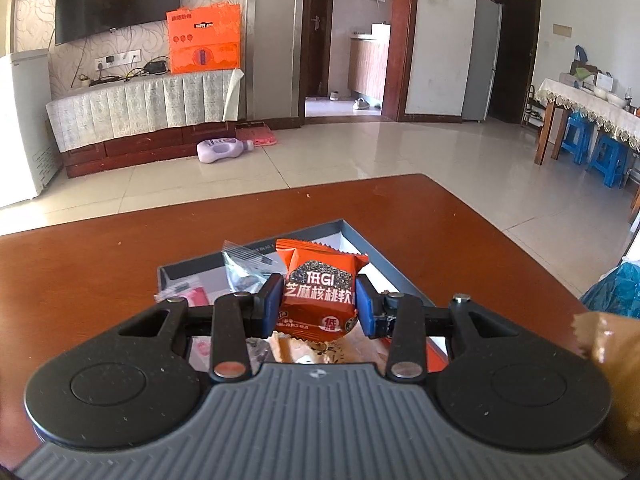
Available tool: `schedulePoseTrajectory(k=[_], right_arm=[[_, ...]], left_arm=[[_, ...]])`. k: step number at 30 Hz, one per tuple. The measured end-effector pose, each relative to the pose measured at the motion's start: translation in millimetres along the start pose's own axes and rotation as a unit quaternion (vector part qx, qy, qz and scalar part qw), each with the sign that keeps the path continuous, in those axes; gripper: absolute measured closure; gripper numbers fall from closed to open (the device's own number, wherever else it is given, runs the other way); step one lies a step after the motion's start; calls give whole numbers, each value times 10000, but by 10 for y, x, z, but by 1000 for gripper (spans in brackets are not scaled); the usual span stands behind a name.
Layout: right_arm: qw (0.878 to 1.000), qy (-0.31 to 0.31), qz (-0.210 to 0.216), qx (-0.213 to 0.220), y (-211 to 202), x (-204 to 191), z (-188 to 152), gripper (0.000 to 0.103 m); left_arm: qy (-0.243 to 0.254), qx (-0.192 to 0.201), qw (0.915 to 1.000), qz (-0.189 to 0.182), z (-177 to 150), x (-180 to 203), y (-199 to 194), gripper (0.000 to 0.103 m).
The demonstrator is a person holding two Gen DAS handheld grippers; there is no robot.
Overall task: Organize snacks
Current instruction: 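Open both tools to drop the orange packet and brown snack into the box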
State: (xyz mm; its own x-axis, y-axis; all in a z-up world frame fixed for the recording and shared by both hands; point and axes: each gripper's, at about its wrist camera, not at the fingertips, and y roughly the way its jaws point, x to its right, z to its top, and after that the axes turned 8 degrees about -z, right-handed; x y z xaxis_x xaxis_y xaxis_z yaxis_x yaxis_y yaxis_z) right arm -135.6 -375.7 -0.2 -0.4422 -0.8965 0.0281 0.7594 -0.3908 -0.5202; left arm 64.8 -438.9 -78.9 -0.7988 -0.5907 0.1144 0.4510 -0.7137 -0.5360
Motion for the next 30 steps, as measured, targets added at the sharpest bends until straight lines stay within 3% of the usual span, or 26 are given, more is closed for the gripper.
schedulePoseTrajectory(k=[3, 6, 8, 9, 13, 21, 28, 30], right_arm=[[10000, 16, -17, -36, 40, -6, 11, 63], [10000, 59, -46, -61, 80, -12, 15, 63], [9999, 113, -50, -74, 115, -16, 28, 63], [9999, 130, -65, -82, 139, -17, 32, 63], [9995, 255, -89, -154, 284, -14, 52, 63], [9994, 10, -136, -319, 593, -249, 52, 63], [9992, -94, -226, -304, 771, -366, 22, 62], [9987, -243, -318, -318, 812, -418, -4, 58]], left_arm=[[70, -113, 9999, -27, -44, -12, 101, 57], [102, -48, 9999, -21, -44, -18, 87, 46], [117, 19, 9999, -76, -49, -46, 19, 31], [112, 68, 9999, -83, -66, -71, -43, 29], [8, 176, 9997, -147, -115, -224, -306, 29], [-41, 139, 9999, 95, -275, -529, -702, 29], [16, 121, 9999, 49, -370, -561, -903, 29], [76, 111, 9999, 52, -401, -549, -930, 29]])
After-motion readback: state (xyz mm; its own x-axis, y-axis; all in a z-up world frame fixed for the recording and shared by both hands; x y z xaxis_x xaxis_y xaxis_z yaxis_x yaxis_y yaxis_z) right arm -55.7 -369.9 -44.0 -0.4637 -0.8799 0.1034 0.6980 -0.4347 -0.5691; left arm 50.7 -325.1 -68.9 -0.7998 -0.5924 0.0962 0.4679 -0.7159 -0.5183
